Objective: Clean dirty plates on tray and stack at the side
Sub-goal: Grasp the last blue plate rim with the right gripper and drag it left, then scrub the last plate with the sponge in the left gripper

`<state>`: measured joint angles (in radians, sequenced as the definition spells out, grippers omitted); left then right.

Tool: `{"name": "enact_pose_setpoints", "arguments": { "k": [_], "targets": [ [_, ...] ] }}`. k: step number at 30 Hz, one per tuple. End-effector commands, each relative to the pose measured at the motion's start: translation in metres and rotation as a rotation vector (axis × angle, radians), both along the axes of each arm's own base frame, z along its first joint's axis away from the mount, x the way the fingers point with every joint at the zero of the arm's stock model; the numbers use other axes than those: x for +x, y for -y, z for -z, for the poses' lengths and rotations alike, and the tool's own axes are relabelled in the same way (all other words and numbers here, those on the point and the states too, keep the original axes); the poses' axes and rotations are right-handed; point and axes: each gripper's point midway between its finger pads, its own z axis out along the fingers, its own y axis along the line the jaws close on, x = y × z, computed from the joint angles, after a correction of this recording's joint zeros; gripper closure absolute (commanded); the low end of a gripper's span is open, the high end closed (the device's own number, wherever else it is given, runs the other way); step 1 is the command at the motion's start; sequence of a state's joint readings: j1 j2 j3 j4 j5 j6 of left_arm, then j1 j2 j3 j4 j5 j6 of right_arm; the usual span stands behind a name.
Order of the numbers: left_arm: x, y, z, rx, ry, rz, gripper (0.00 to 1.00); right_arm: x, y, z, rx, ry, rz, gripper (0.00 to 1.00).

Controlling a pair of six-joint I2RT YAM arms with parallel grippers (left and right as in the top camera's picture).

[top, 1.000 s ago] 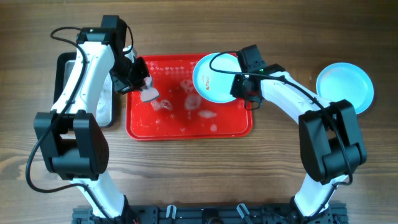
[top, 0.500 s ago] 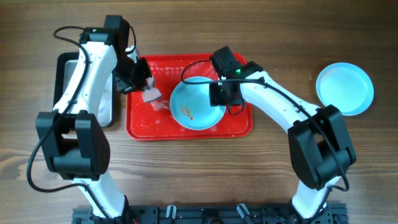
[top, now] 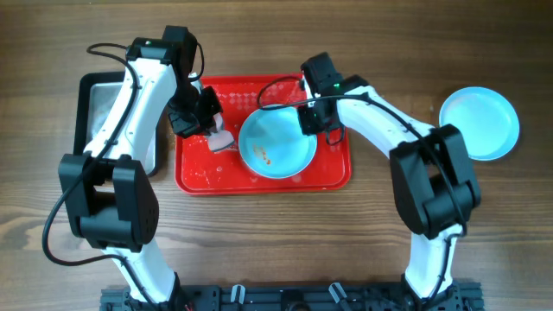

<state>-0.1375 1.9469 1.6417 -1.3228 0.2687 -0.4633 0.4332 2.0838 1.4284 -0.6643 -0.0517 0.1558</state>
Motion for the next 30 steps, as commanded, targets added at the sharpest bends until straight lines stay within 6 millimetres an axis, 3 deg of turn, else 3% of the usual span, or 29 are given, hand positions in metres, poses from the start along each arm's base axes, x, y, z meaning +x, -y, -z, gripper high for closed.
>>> {"name": "enact_pose_setpoints", "arguments": {
  "k": [1, 2, 6, 10, 14, 19, 25, 30],
  "targets": [
    [-0.002, -0.001, 0.004, 0.016, -0.017, -0.015, 0.96, 0.000, -0.006, 0.008, 0.008, 0.002, -0.058, 0.88],
    [-0.002, -0.001, 0.004, 0.016, -0.016, -0.015, 0.96, 0.003, -0.008, 0.007, 0.015, 0.014, -0.055, 0.95],
    [-0.001, 0.001, 0.004, 0.016, -0.011, -0.010, 0.96, 0.005, -0.009, 0.006, 0.054, -0.004, 0.106, 0.96],
    [0.011, 0.015, 0.006, 0.024, 0.058, 0.032, 0.96, -0.004, -0.007, 0.002, 0.063, -0.073, 0.223, 0.96],
    [0.030, 0.045, 0.022, 0.070, 0.163, 0.120, 0.96, -0.008, -0.016, 0.000, 0.116, -0.113, 0.257, 0.96],
    [0.025, 0.077, 0.050, 0.110, 0.235, 0.282, 0.96, -0.009, -0.016, 0.000, 0.116, -0.117, 0.253, 0.96],
    [0.014, 0.086, 0.078, 0.157, 0.272, 0.383, 0.96, -0.010, -0.015, 0.000, 0.115, -0.120, 0.253, 0.96],
    [0.009, 0.065, 0.097, 0.245, 0.263, 0.376, 0.96, -0.010, -0.015, 0.000, 0.114, -0.121, 0.253, 0.96]
  ]
}}
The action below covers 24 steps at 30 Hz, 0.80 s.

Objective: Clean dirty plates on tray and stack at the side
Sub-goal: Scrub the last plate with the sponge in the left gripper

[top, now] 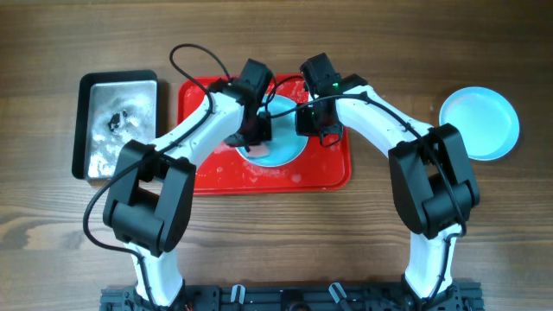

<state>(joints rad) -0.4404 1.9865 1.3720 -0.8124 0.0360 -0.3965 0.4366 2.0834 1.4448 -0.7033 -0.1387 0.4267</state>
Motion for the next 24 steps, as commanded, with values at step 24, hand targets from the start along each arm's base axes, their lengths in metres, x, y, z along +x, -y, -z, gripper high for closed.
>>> {"name": "enact_pose_setpoints", "arguments": {
  "k": [24],
  "targets": [
    [-0.008, -0.022, 0.056, 0.060, 0.016, -0.062, 0.96, 0.000, -0.002, 0.003, -0.004, -0.014, -0.008, 0.96]
  ]
}}
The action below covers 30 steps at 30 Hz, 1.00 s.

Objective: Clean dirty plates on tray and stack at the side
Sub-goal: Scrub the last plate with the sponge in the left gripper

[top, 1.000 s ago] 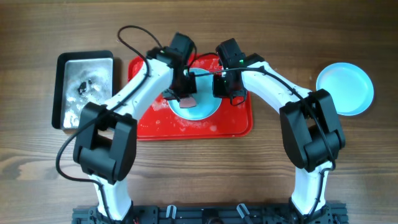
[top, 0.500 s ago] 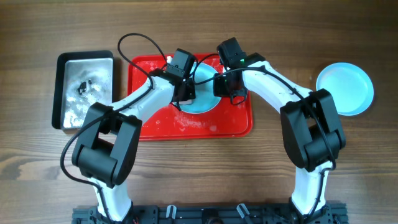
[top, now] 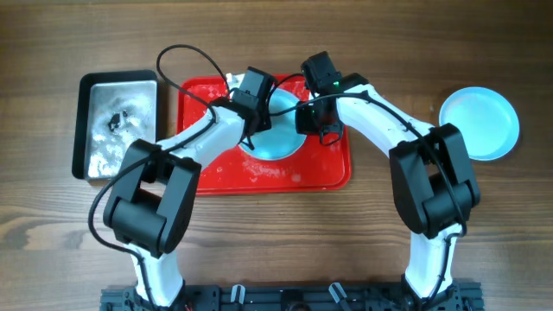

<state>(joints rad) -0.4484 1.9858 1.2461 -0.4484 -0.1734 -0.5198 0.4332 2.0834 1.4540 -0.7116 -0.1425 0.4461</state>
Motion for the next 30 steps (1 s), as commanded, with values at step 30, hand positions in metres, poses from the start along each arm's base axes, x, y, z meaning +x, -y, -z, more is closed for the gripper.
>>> {"name": "enact_pose_setpoints", "arguments": {
  "k": [30],
  "targets": [
    [0.003, -0.018, 0.001, 0.026, -0.108, -0.042, 0.96, -0.002, -0.002, 0.004, -0.012, -0.011, -0.033, 0.96]
  ]
}}
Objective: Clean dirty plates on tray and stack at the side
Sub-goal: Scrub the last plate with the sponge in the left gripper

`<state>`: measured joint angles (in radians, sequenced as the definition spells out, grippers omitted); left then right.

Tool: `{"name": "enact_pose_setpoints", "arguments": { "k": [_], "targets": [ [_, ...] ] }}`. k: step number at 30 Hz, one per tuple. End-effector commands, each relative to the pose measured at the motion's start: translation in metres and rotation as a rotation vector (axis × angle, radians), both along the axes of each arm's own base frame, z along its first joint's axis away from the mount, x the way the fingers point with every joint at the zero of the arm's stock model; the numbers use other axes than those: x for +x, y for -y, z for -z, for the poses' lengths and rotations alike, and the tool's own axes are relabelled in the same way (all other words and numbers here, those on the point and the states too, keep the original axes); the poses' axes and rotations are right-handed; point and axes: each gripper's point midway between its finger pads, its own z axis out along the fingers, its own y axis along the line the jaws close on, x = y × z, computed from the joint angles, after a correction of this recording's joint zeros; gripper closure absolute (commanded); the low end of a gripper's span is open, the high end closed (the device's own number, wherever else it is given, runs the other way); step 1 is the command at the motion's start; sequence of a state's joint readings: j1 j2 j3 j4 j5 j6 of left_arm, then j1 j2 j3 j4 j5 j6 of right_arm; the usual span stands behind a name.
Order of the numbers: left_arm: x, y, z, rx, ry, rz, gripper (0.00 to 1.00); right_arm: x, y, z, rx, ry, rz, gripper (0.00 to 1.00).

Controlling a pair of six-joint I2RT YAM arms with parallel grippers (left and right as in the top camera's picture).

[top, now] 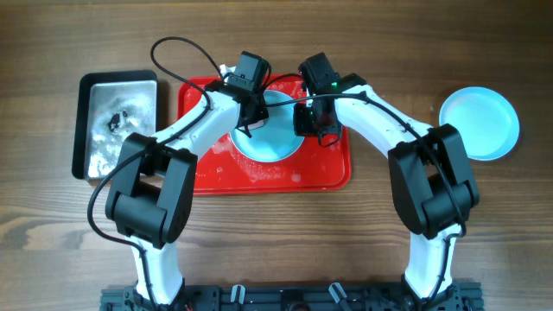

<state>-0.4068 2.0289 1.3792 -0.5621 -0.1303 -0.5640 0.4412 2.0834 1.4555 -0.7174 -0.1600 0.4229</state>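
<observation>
A dirty blue plate [275, 142] lies on the red tray [207, 168]. My left gripper [251, 111] is down over the plate's far left part, shut on a small sponge that its wrist mostly hides. My right gripper [308, 121] is shut on the plate's right rim and holds it in place. The visible part of the plate shows no crumbs. A clean blue plate [479, 123] sits alone on the table at the far right.
A black bin [119, 125] with a metal liner and food scraps stands left of the tray. Wet smears and crumbs mark the tray's front left. Both arms cross over the tray's back half, with cables looping above it.
My left gripper has shifted a little toward the plate's far rim, still pressing the sponge on it. The right gripper has not moved from the right rim.
My left gripper first held the sponge at the tray's left side, and the plate showed orange crumbs. Then it was over the plate's left centre, later slightly farther back, and now near the far rim. The right gripper stayed on the rim throughout.
</observation>
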Motion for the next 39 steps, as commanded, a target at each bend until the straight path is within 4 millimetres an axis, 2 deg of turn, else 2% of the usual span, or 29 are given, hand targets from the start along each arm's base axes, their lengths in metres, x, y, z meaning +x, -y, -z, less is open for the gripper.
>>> {"name": "enact_pose_setpoints", "arguments": {
  "k": [1, 3, 6, 8, 11, 13, 15, 17, 19, 21, 23, 25, 30, 33, 35, 38, 39],
  "targets": [
    [-0.020, -0.016, 0.015, 0.087, -0.094, 0.059, 0.96, 0.002, 0.004, 0.005, -0.023, -0.005, 0.001, 0.96],
    [-0.032, -0.027, 0.018, 0.154, -0.145, 0.109, 0.96, 0.002, 0.003, 0.005, -0.022, -0.005, 0.001, 0.96],
    [-0.045, -0.066, 0.013, 0.363, -0.188, 0.070, 0.96, 0.002, 0.003, 0.005, -0.022, -0.004, 0.002, 0.96],
    [-0.048, -0.092, 0.002, 0.506, -0.180, 0.009, 0.96, 0.002, 0.003, 0.005, -0.022, -0.004, 0.001, 0.96],
    [-0.042, -0.109, -0.016, 0.624, -0.148, -0.025, 0.96, 0.002, 0.003, 0.005, -0.022, -0.004, 0.001, 0.95],
    [-0.027, -0.110, -0.036, 0.662, -0.090, -0.046, 0.96, 0.002, 0.003, 0.005, -0.022, -0.004, 0.001, 0.96],
    [-0.010, -0.103, -0.056, 0.639, -0.036, -0.063, 0.96, 0.002, 0.003, 0.004, -0.023, -0.005, 0.002, 0.96],
    [0.007, -0.089, -0.078, 0.570, 0.014, -0.069, 0.96, 0.002, 0.003, 0.004, -0.023, -0.005, 0.001, 0.96],
    [0.012, -0.074, -0.085, 0.486, 0.010, -0.045, 0.96, 0.002, 0.003, 0.004, -0.023, -0.005, 0.001, 0.96],
    [0.008, -0.042, -0.077, 0.308, -0.043, 0.035, 0.96, 0.002, 0.003, 0.004, -0.023, -0.005, 0.001, 0.96],
    [-0.007, -0.004, -0.061, 0.107, -0.131, 0.162, 0.96, 0.002, 0.004, 0.004, -0.024, -0.005, 0.000, 0.96],
    [-0.017, 0.006, -0.050, 0.063, -0.179, 0.200, 0.96, 0.002, 0.004, 0.004, -0.024, -0.005, -0.006, 0.96],
    [-0.052, 0.000, 0.002, 0.087, -0.306, 0.256, 0.96, 0.002, 0.003, 0.004, -0.024, -0.004, -0.006, 0.96],
    [-0.061, 0.006, 0.026, 0.048, -0.308, 0.305, 0.96, 0.002, 0.003, 0.004, -0.024, -0.004, -0.006, 0.96],
    [-0.064, 0.001, 0.033, 0.065, -0.309, 0.306, 0.96, 0.002, 0.003, 0.004, -0.024, -0.004, -0.005, 0.96],
    [-0.057, -0.029, 0.031, 0.222, -0.285, 0.242, 0.96, 0.002, 0.003, 0.004, -0.024, -0.004, -0.005, 0.96],
    [-0.052, -0.050, 0.027, 0.336, -0.261, 0.176, 0.96, 0.002, 0.003, 0.004, -0.024, -0.004, -0.005, 0.96]
  ]
}}
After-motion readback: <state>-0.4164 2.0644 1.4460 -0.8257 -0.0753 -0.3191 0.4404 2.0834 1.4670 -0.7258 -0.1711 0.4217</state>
